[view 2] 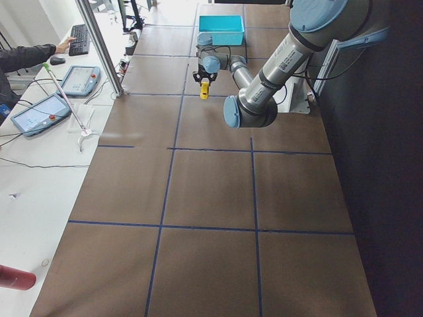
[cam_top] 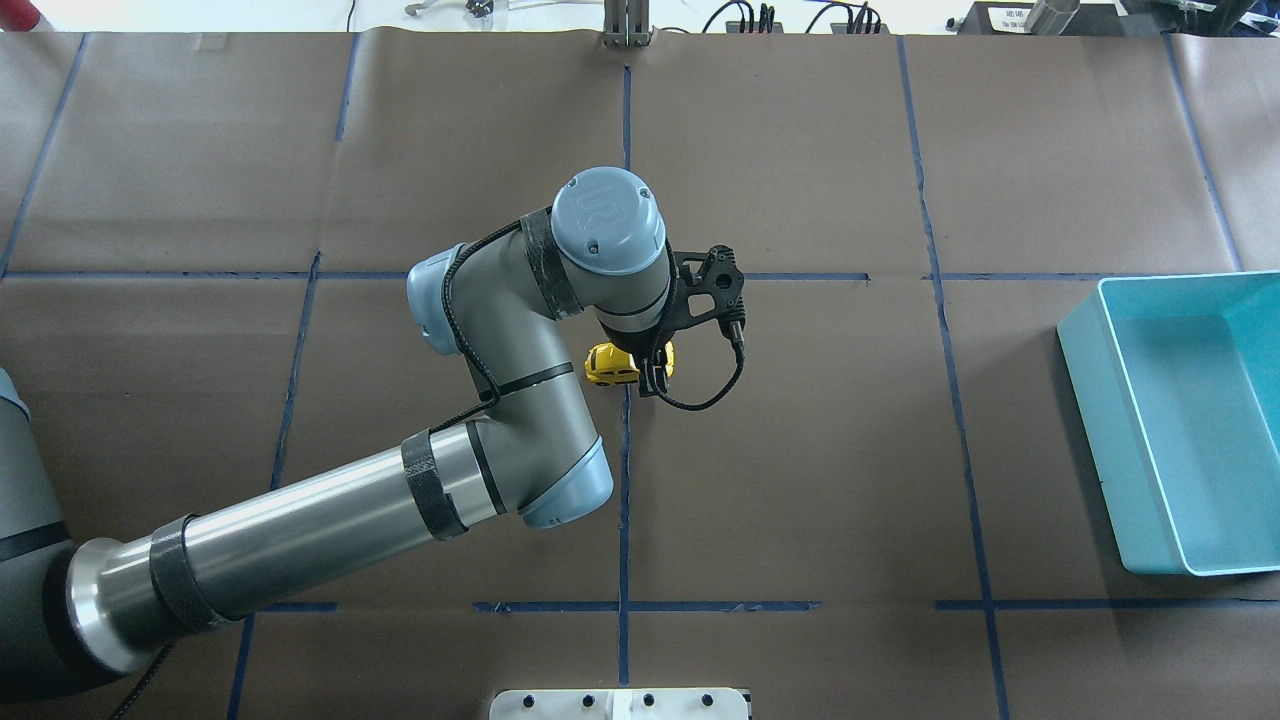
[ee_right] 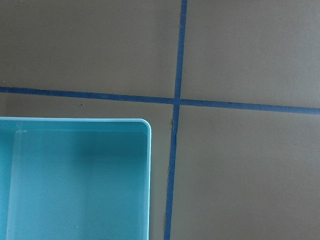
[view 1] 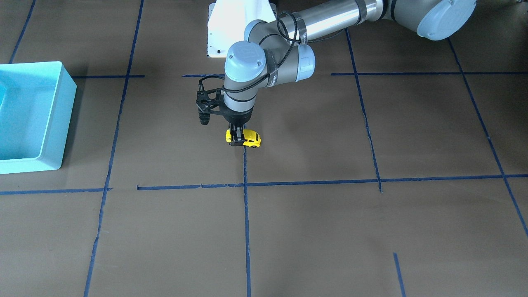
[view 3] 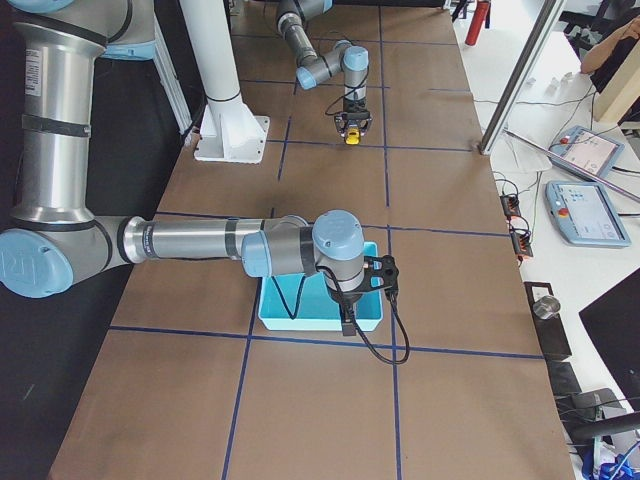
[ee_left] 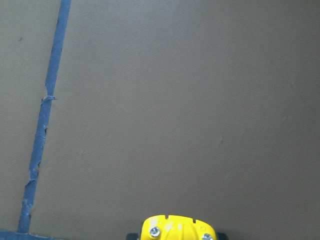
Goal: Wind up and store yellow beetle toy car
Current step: 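Lower the left gripper onto the car's roof and press down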
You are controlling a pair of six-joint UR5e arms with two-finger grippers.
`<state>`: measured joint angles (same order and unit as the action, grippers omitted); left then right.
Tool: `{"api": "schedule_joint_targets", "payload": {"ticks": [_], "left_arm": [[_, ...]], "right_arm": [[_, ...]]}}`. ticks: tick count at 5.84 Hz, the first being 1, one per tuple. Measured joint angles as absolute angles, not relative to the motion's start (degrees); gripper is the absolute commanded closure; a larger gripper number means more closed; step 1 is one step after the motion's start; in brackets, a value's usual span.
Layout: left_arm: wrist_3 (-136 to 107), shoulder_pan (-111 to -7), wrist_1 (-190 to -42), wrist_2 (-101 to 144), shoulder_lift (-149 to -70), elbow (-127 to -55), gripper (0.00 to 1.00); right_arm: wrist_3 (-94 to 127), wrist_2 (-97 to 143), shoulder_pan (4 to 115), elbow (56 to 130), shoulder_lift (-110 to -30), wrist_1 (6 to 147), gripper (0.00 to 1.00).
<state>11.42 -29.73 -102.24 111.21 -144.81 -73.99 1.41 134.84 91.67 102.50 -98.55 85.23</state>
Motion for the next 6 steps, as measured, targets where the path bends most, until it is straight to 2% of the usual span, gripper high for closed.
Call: {"api": "schedule_joint_targets", "payload": {"ticks": [6], "left_arm": [[12.7,-29.77,-104.22,111.38,-144.25,-73.26,1.0]], "right_arm": [[1.56,134.23,91.67,100.82,-100.11,85.68,0.0]]}}
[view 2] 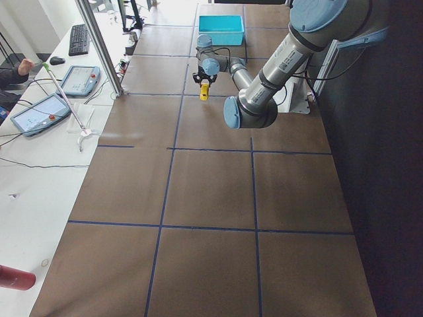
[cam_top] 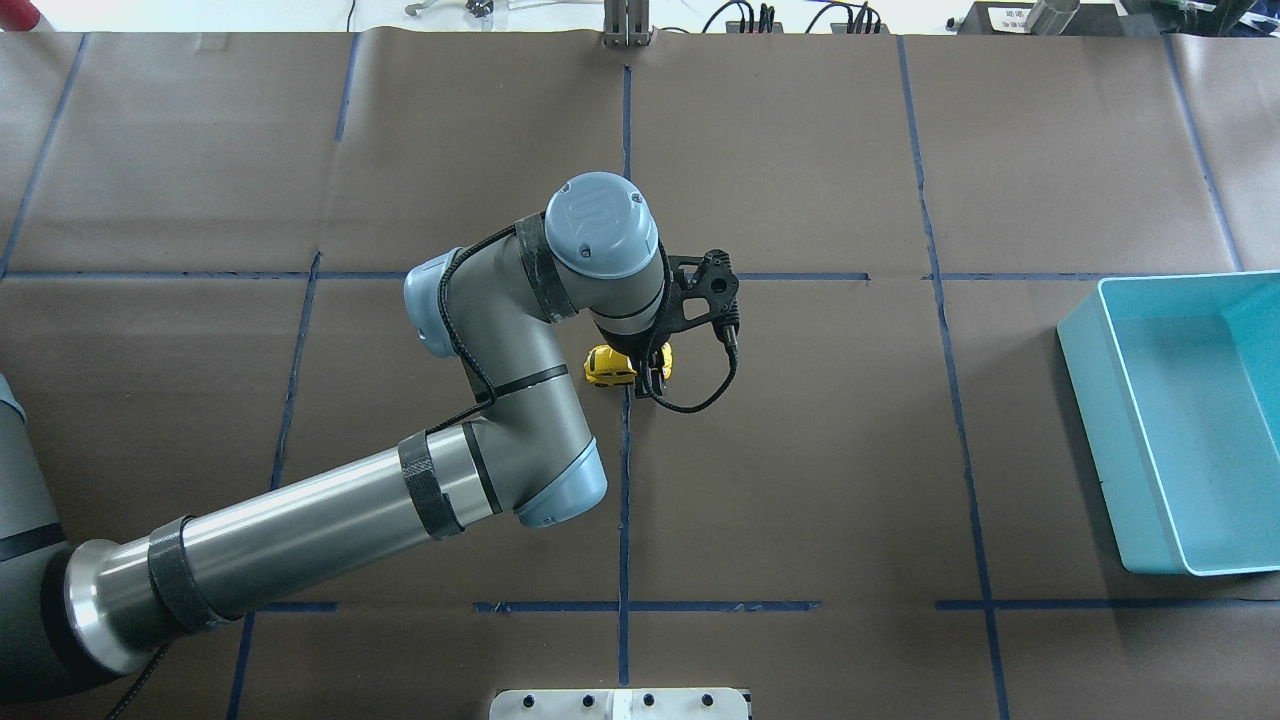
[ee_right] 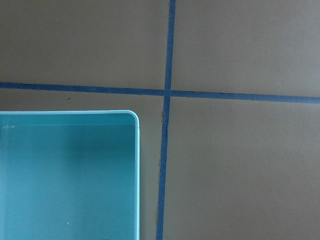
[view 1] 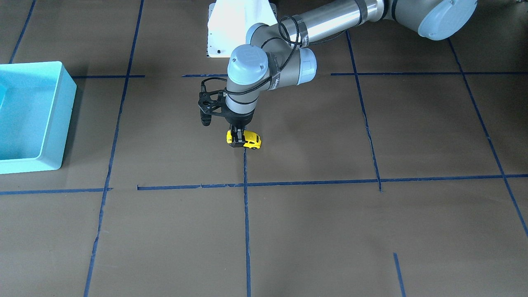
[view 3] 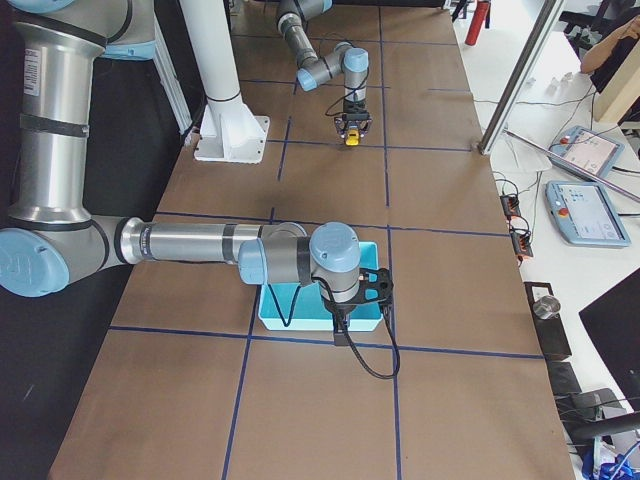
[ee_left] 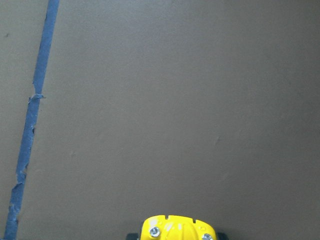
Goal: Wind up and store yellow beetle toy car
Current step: 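Drag the car backward toward the robot with the left gripper pressing it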
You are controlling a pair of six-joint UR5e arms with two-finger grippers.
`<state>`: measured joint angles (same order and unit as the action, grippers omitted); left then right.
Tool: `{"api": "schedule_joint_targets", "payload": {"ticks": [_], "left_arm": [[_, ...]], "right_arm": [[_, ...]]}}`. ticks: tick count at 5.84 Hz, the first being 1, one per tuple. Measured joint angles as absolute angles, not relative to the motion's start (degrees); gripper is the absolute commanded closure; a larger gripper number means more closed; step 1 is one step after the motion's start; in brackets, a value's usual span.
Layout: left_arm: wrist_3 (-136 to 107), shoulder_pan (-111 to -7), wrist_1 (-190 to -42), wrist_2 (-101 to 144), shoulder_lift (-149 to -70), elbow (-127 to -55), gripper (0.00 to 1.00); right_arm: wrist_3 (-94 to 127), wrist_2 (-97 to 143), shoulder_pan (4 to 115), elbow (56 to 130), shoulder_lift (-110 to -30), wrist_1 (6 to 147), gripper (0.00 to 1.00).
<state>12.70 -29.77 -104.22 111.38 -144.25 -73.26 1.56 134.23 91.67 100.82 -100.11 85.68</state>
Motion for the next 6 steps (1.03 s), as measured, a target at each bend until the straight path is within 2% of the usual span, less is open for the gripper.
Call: {"api": "schedule_joint_targets", "payload": {"ticks": [6], "left_arm": [[13.1,-29.88,-104.43,111.38,-143.09,-73.28,1.0]], "right_arm": [[1.41,134.3,91.55,101.18,-101.03,85.59,0.0]]}}
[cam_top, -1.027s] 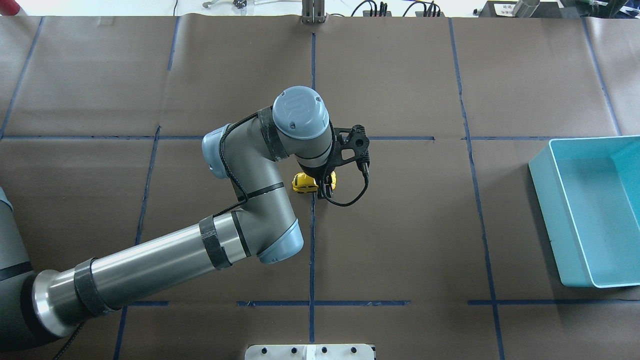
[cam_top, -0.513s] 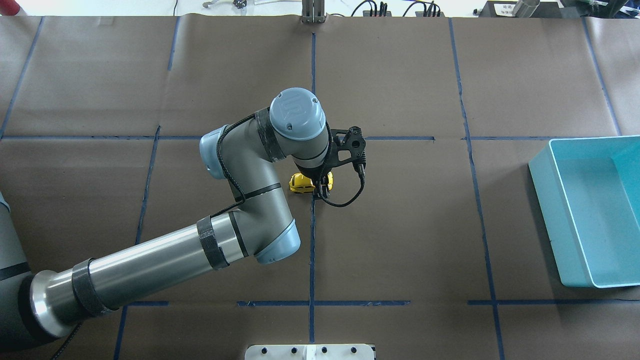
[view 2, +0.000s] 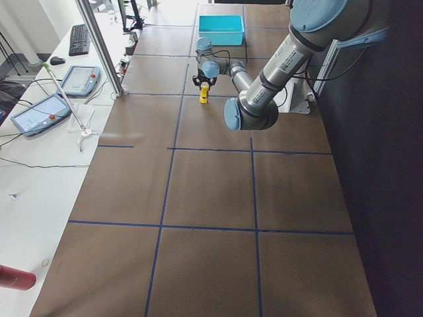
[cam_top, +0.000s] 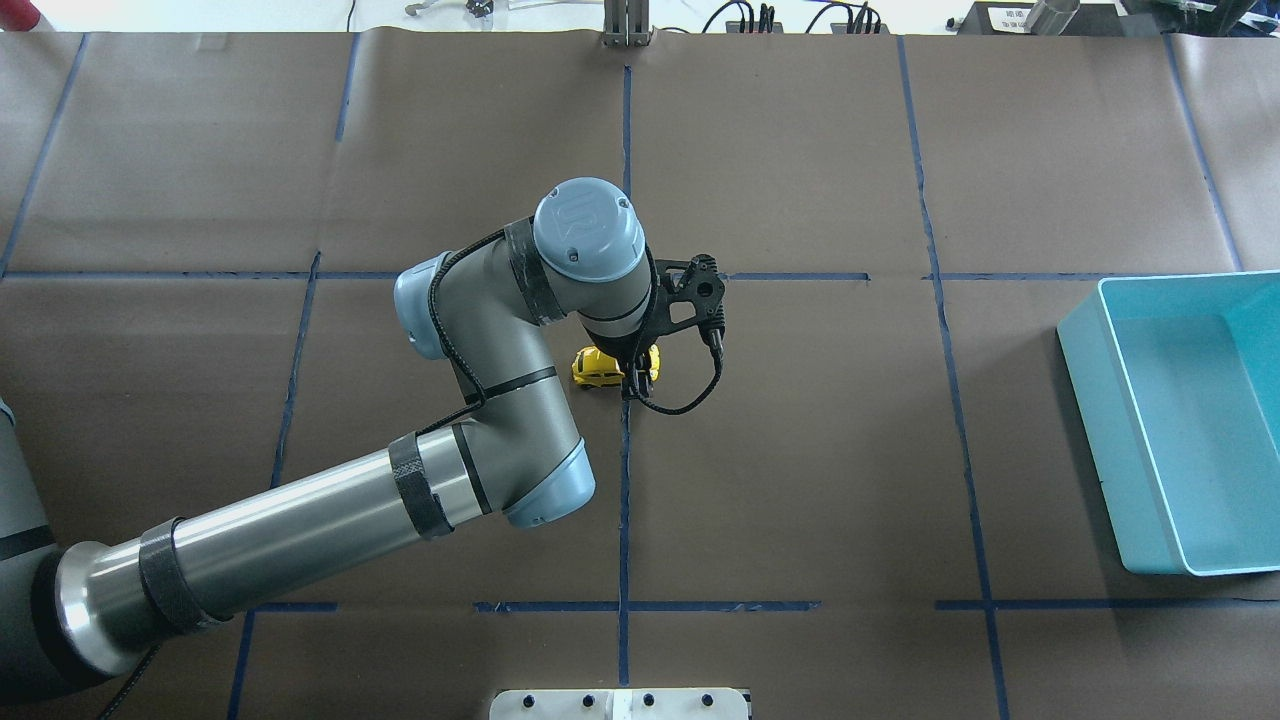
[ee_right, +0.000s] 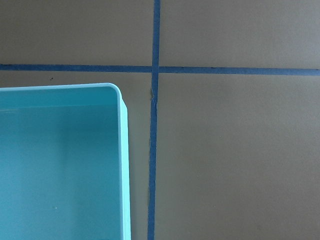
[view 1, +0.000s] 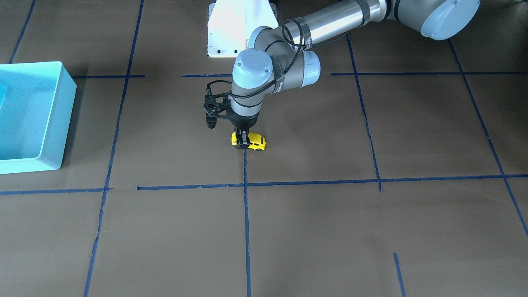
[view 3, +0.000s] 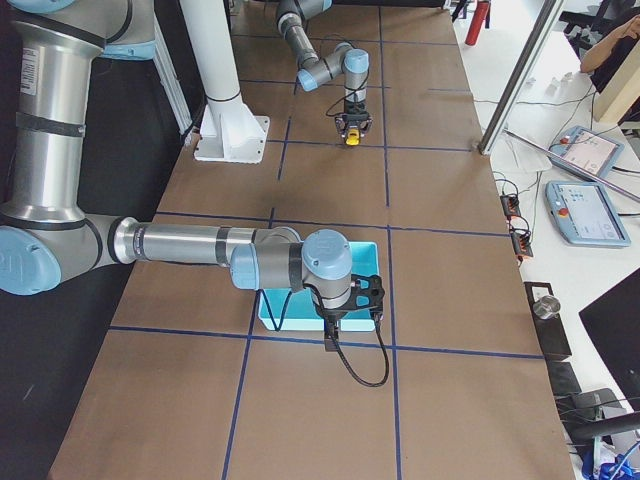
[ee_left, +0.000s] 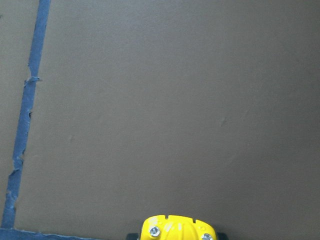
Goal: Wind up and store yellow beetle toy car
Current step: 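Drag the car backward toward the robot with the left gripper pressing it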
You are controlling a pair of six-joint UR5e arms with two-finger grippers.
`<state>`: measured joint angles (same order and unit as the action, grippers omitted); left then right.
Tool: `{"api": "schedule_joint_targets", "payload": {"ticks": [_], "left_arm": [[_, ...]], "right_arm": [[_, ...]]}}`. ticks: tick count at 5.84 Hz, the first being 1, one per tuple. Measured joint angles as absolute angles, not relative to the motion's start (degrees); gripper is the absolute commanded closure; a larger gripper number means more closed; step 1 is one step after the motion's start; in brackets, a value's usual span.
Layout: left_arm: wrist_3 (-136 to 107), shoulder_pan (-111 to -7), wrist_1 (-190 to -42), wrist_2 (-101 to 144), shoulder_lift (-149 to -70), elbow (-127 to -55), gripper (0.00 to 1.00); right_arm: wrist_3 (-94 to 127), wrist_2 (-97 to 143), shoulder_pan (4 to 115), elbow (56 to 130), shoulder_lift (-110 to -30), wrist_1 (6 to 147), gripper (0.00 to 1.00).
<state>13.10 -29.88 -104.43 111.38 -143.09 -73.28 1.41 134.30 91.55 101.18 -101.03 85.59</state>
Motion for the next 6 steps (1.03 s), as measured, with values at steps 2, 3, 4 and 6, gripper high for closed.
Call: {"api": "schedule_joint_targets", "payload": {"ticks": [2,3,4,6], "left_arm": [[13.1,-29.88,-104.84,111.44,-142.43,-73.34,1.0],[13.09,-29.88,-105.18,111.44,-141.93,-73.44,1.0],[13.1,-29.93,-105.49,111.45,-141.49,-73.55,1.0],[13.22,-30.0,-106.32,111.44,-140.36,-73.77,1.0]], "right_arm": [[1.4,134.73,91.37,101.2,-101.19,85.79,0.0],[1.43,134.85,91.17,101.21,-101.1,85.76,0.0],[1.47,134.92,90.97,101.19,-101.05,85.69,0.0],[1.49,134.99,90.68,101.18,-100.99,85.61,0.0]]}}
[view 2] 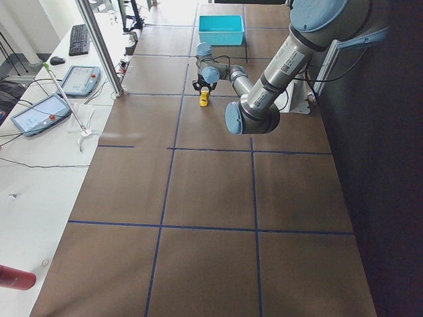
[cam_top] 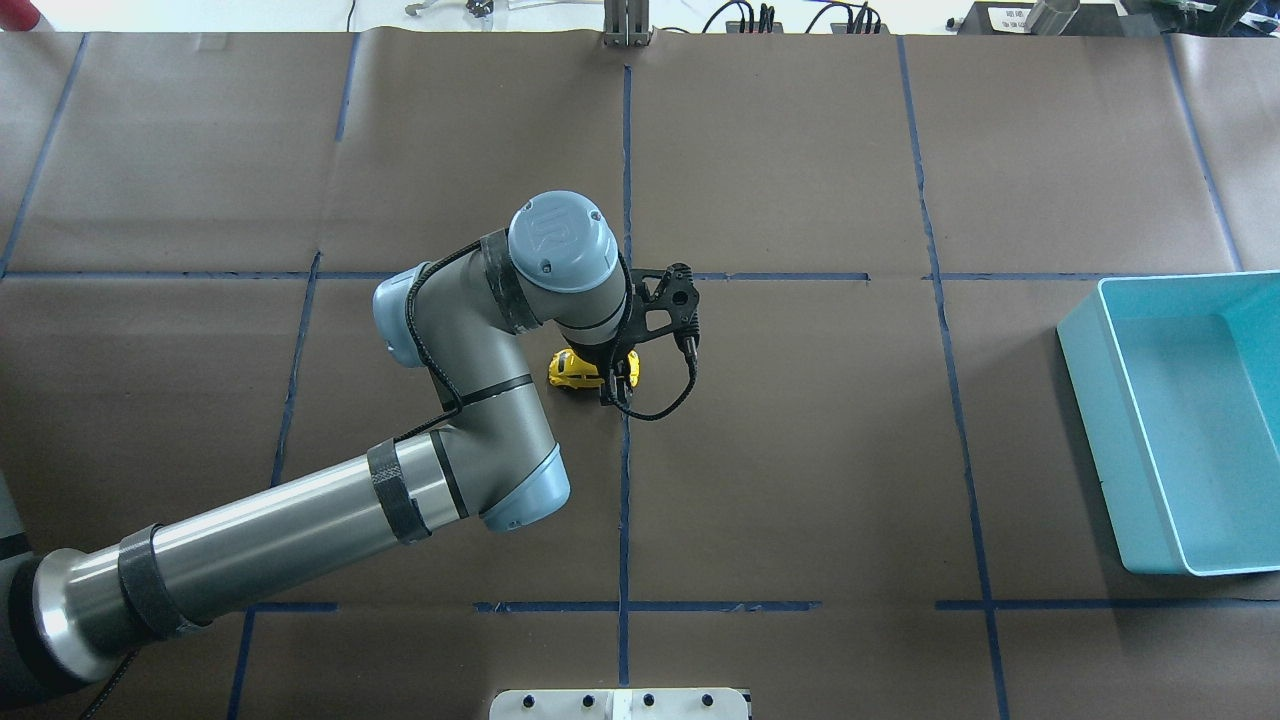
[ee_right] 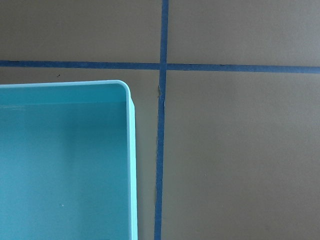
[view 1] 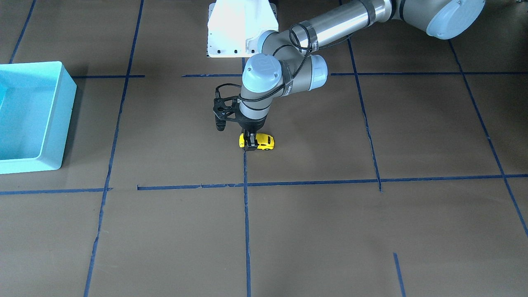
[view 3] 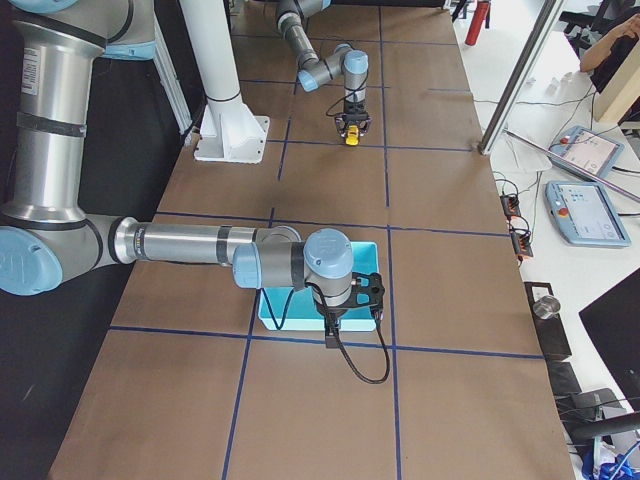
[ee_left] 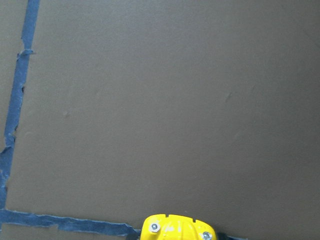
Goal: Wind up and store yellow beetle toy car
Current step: 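Drag the car backward toward the robot with the left gripper pressing it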
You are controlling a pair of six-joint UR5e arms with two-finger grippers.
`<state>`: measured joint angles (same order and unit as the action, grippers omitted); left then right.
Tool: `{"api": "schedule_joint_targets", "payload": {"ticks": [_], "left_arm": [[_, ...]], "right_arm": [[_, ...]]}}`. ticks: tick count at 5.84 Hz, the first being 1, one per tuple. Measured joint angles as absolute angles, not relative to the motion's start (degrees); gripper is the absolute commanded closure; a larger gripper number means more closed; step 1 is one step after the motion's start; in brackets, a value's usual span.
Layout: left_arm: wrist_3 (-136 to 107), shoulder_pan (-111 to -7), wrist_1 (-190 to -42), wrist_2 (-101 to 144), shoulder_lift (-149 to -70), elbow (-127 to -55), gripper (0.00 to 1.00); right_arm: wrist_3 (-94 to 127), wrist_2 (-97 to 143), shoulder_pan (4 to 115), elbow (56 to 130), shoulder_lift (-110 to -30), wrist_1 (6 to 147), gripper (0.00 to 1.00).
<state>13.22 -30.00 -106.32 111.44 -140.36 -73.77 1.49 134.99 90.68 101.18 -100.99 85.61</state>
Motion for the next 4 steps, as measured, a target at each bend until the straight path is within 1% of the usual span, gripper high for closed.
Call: {"api": "schedule_joint_targets", "payload": {"ticks": [4], "left_arm": [[14.41,-30.67,-107.04,111.29,-137.4,-76.57,1.0]], "right_arm": [[1.49,135.0,90.36,101.35,-100.82,85.56,0.0]]}}
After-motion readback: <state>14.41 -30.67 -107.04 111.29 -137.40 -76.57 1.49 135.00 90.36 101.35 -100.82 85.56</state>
